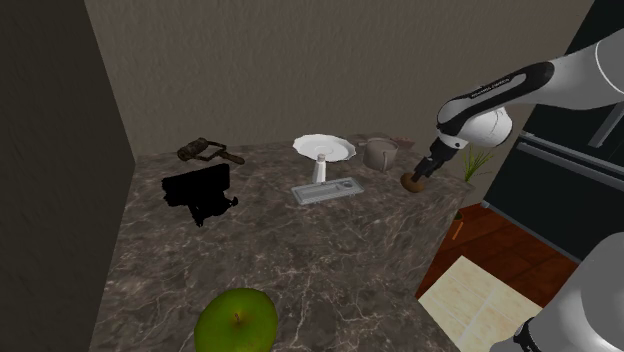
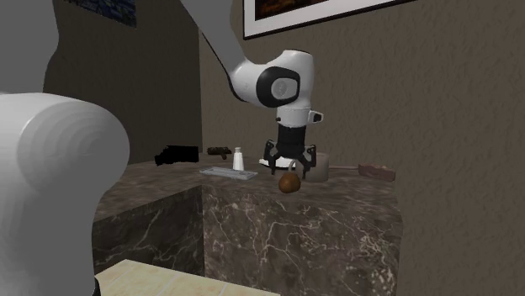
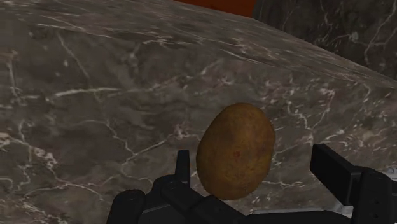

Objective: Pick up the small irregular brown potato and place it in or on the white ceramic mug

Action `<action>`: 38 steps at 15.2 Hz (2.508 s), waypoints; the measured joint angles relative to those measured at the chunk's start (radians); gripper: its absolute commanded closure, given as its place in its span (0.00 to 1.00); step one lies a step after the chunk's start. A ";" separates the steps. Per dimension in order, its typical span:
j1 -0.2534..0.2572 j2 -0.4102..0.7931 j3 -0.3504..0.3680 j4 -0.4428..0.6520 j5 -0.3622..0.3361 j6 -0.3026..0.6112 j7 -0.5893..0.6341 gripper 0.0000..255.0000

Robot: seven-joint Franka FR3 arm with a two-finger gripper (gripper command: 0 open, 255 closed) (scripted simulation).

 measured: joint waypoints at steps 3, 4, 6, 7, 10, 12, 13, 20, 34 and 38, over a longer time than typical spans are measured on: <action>0.009 0.054 -0.003 0.013 0.060 0.032 -0.045 0.00; 0.011 0.068 -0.002 0.016 0.078 0.040 -0.057 0.00; 0.015 0.099 0.003 0.019 0.115 0.061 -0.081 0.00; 0.016 0.112 0.004 0.020 0.131 0.068 -0.093 0.00; 0.017 0.120 0.006 0.018 0.143 0.077 -0.102 0.00; 0.017 0.122 0.007 0.019 0.145 0.077 -0.104 0.00; 0.016 0.122 0.007 0.019 0.146 0.077 -0.104 0.00; 0.016 0.121 0.006 0.019 0.145 0.078 -0.104 1.00; 0.011 0.019 0.000 0.046 0.006 -0.021 0.013 1.00; 0.005 -0.015 0.003 0.068 -0.036 -0.069 0.050 1.00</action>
